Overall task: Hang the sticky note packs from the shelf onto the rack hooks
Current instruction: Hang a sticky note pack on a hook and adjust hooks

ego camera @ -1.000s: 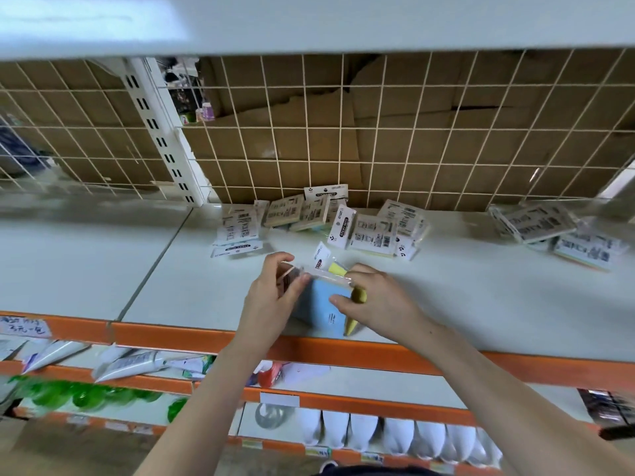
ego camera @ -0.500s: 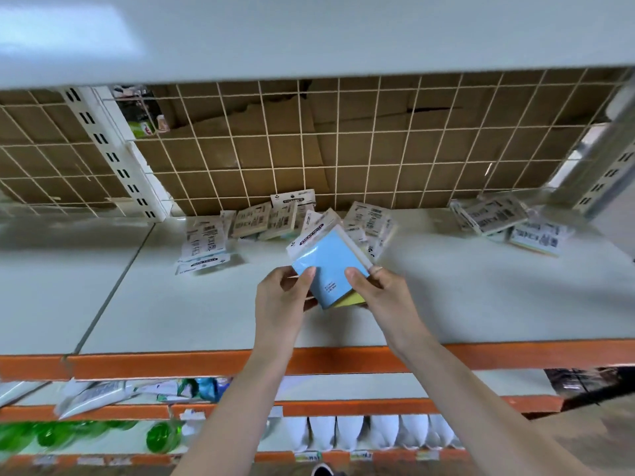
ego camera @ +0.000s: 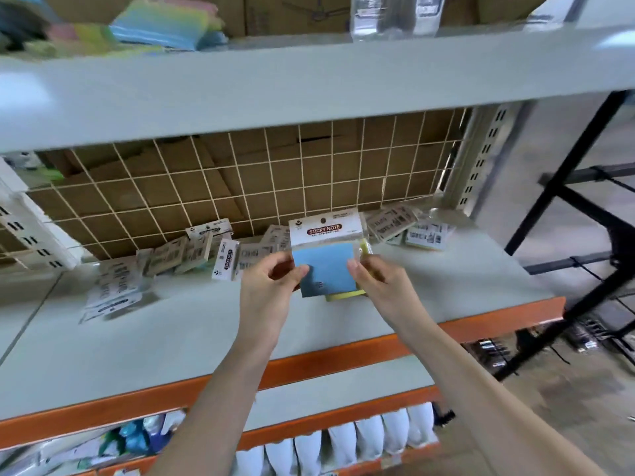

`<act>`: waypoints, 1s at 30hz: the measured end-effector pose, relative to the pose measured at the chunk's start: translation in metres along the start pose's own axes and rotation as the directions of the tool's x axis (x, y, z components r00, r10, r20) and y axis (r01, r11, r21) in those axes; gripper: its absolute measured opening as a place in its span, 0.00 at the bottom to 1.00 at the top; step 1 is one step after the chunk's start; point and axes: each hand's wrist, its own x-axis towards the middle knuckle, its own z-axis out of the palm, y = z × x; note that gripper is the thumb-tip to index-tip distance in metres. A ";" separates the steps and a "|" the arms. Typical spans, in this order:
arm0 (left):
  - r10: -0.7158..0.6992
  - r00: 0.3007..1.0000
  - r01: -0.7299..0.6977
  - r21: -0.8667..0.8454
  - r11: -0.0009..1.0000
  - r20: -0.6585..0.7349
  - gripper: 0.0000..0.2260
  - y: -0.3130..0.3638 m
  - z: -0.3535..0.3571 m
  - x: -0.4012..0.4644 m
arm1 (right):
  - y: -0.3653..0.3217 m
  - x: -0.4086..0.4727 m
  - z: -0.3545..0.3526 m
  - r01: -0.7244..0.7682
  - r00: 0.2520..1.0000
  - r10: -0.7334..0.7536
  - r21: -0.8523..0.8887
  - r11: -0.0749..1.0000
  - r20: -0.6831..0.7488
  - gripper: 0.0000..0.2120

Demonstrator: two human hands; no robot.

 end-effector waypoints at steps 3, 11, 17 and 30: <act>0.108 0.994 -0.108 0.031 0.994 0.002 0.10 0.015 0.034 -0.012 | 0.000 -0.004 -0.020 -0.012 1.000 0.012 -0.031 0.999 -0.001 0.12; 0.273 0.962 -0.274 0.049 0.961 0.016 0.07 0.041 0.125 -0.053 | 0.004 -0.024 -0.101 0.028 0.997 -0.027 0.015 0.999 -0.068 0.03; 0.300 0.943 -0.311 0.062 0.948 0.147 0.05 0.065 0.192 -0.079 | 0.007 -0.049 -0.187 0.021 0.992 -0.024 -0.020 1.000 -0.122 0.10; 0.400 0.811 -0.313 -0.262 0.913 0.426 0.05 0.128 0.342 -0.141 | 0.001 -0.106 -0.335 0.056 0.914 -0.079 -0.068 0.996 -0.398 0.13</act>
